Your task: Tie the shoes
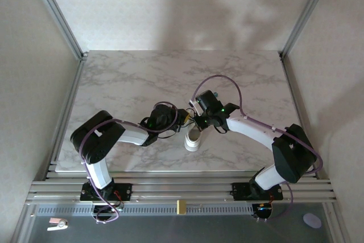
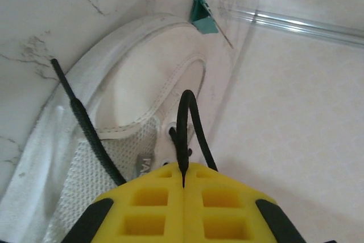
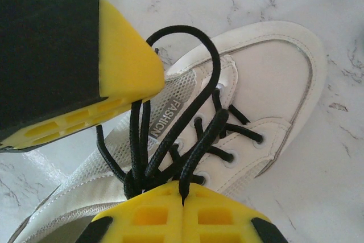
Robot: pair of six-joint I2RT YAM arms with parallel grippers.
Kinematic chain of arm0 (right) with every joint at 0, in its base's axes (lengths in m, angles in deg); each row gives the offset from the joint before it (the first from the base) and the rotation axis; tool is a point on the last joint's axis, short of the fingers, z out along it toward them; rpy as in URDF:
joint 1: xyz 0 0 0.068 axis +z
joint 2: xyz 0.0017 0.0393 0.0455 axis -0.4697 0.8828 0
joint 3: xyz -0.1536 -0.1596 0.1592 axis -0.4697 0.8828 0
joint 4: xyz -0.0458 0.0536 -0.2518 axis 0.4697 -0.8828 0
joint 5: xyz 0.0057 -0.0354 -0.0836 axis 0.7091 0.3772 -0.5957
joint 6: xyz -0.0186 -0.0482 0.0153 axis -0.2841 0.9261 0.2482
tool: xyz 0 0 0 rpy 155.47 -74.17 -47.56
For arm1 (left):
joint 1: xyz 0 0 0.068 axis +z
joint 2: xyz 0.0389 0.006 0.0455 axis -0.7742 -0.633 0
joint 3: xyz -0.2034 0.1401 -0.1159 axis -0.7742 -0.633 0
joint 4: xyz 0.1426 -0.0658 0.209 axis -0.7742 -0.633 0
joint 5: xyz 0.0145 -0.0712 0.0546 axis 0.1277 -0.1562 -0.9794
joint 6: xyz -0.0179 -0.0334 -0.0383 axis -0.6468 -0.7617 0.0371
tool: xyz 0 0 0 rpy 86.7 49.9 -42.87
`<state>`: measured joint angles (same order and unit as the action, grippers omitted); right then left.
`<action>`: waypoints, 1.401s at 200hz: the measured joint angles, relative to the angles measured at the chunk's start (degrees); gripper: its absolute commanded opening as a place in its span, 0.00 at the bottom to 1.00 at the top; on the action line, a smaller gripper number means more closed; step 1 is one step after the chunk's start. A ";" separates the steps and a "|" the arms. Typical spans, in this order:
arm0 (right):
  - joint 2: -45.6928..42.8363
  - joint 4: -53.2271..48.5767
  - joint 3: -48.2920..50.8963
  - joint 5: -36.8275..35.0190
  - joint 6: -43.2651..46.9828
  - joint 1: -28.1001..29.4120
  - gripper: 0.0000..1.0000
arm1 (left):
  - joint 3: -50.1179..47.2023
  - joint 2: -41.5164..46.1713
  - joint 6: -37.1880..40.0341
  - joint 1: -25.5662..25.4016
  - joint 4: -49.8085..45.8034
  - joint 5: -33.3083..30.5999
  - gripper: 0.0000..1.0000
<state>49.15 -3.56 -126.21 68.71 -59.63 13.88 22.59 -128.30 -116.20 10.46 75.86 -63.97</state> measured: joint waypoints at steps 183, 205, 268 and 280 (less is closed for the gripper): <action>0.63 0.81 0.13 -7.23 -3.50 -0.66 0.00 | 6.95 7.52 49.31 -3.19 -32.24 -16.98 0.00; 1.22 0.81 0.13 -7.48 -3.91 -0.66 0.00 | 7.10 7.52 50.34 -3.45 -32.94 -18.34 0.00; 1.73 0.79 -0.33 -6.86 -4.44 -0.76 0.00 | 7.13 7.65 50.58 -3.54 -33.42 -19.12 0.00; 1.64 0.76 -0.33 -5.09 -4.33 -1.16 0.00 | 7.13 8.20 50.58 -3.52 -33.44 -18.58 0.09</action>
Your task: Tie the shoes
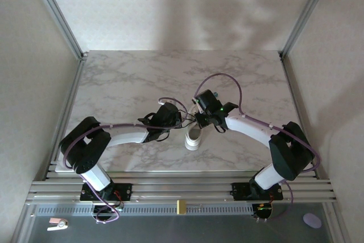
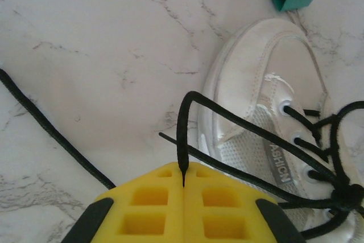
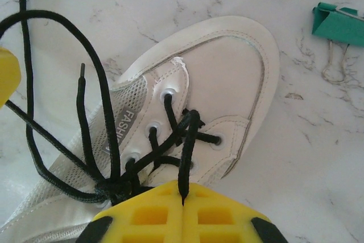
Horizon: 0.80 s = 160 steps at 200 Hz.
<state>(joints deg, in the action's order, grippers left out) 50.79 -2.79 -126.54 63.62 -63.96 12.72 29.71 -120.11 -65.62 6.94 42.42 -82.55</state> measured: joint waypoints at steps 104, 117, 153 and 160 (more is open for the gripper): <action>-28.81 11.61 12.66 -10.80 -7.13 -3.93 0.93 | -1.46 24.48 0.33 1.68 -4.13 -13.94 1.00; -30.25 11.56 14.29 -15.47 -9.35 -6.78 0.94 | -5.81 29.62 1.22 3.26 -2.40 -18.38 1.00; -31.50 10.38 16.98 -22.60 -15.65 -17.62 0.99 | -20.50 39.28 10.34 9.11 8.31 -28.39 1.00; -31.89 10.43 17.90 -23.37 -16.61 -19.58 0.99 | -23.21 40.46 13.14 9.86 10.73 -30.10 1.00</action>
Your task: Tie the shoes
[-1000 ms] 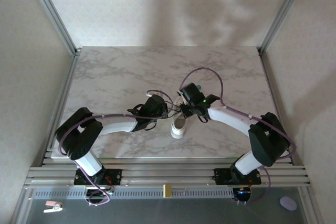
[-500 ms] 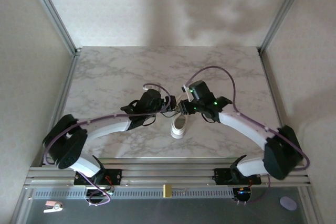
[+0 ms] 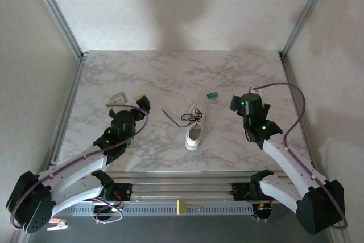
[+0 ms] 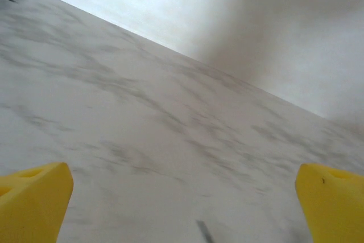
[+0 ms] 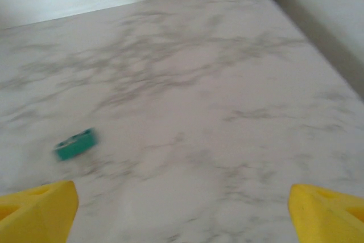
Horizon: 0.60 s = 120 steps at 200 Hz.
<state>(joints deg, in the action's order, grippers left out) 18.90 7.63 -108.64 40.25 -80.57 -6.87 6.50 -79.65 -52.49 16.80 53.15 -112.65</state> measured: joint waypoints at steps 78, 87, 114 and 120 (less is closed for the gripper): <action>6.03 10.56 7.06 -2.75 1.88 -12.48 0.99 | -16.57 1.31 23.08 12.79 22.77 -2.47 1.00; 7.61 12.74 7.78 -2.75 3.56 -12.70 0.99 | -17.46 -0.20 23.96 14.58 24.30 -1.77 1.00; 13.53 19.67 9.18 -0.94 8.79 -12.92 0.99 | -18.71 -5.84 25.24 20.52 29.97 2.82 1.00; 14.95 21.00 9.29 -0.24 9.62 -12.92 0.99 | -18.71 -7.54 25.42 21.70 31.61 4.35 1.00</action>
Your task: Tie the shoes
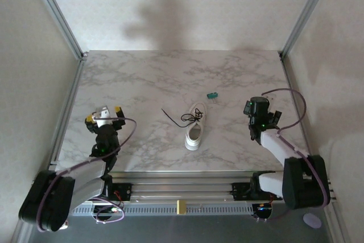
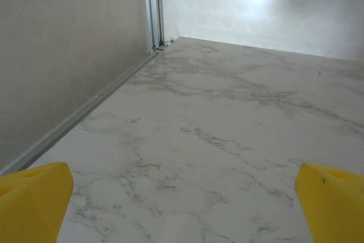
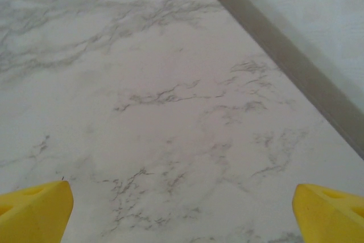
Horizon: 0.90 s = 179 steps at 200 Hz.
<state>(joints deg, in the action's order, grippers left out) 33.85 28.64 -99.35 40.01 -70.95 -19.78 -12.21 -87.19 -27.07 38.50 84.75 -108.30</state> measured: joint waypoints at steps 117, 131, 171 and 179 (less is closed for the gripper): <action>14.19 31.01 4.17 15.06 11.23 -0.02 0.99 | 3.50 -26.27 -1.77 14.58 22.05 26.73 1.00; 14.84 32.35 5.60 15.89 11.56 -0.11 0.99 | 4.04 -26.67 -1.95 14.58 22.12 27.71 1.00; 15.23 37.03 7.41 18.38 11.65 -0.24 0.99 | 8.20 -26.73 -3.34 14.58 21.35 27.04 1.00; 16.04 39.56 8.04 18.80 11.85 -0.37 0.99 | 8.22 -26.73 -3.50 14.58 21.29 26.75 1.00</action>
<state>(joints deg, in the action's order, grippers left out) 49.89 68.20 -91.31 58.81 -59.10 -20.16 -3.99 -113.92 -30.56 53.08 106.04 -81.55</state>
